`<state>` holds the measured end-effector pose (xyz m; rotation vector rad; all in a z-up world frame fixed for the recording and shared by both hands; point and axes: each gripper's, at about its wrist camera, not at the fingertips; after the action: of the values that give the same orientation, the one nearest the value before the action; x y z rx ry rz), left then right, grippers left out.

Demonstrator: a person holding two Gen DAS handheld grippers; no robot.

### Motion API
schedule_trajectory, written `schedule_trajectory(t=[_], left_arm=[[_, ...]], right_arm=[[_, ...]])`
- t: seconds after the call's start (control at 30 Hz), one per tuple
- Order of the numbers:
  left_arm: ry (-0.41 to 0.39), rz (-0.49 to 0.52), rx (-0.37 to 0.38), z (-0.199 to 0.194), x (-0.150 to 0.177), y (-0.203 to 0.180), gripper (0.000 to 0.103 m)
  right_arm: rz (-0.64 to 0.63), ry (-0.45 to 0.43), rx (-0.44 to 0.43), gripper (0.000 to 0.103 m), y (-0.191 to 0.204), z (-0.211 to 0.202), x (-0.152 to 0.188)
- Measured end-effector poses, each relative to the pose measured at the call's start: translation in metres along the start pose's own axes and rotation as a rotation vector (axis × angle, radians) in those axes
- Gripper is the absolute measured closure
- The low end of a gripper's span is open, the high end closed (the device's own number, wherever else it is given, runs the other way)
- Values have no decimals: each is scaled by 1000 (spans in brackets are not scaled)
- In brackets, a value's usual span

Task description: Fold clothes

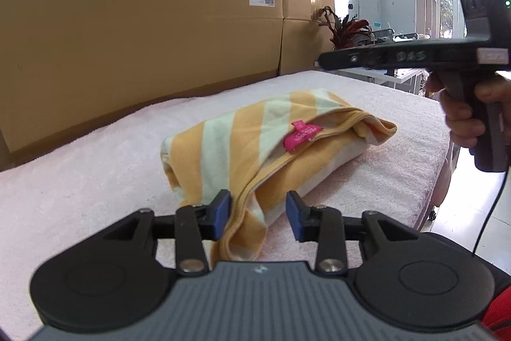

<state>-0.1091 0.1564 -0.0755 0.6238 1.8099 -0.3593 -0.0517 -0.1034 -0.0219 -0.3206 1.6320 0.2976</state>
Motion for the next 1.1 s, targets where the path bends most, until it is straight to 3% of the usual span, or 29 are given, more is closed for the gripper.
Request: schedule_trajectory(t=[0.17,0.23,0.33,0.43,0.53,0.63,0.77,0.87,1.0,1.1], left_arm=[[-4,-35,19,-7,-1,3,65],[-21,-95,54,-14,-10,10,65],[-111,-171,95,-25,-35,17,63],[-204,-210,29,-15,-54,19,46],[-173,-259,-48,20,-52,24,45],[-83,-233,-125,47,-34,19,46],[-63,-144,-142,46,-26,8,38],[-42,-87,-153,49,-25,2,37],[-35,-85,-157,53,-25,3,35],[-34,-83,-154,53,-25,3,35]], right_arm=[[-104,133,3,81,25,23,34],[-217,111,15,81,33,17,43],[-237,97,26,80,33,13,47],[-231,71,35,79,32,13,51],[-249,32,41,79,33,8,58],[-227,24,31,79,27,6,57],[-177,25,9,79,15,2,55],[-145,36,-6,79,9,2,45],[76,-9,-10,78,-10,2,12],[152,-12,5,78,-9,21,-5]])
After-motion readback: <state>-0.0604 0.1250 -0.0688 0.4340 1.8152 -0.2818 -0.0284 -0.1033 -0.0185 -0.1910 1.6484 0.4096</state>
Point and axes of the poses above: each gripper's, at about its wrist camera, not at the fingertips, and z roughly the way its jaws point, y to its left, x to its underside, and after that the axes turned 9 degrees about -y, right-handed
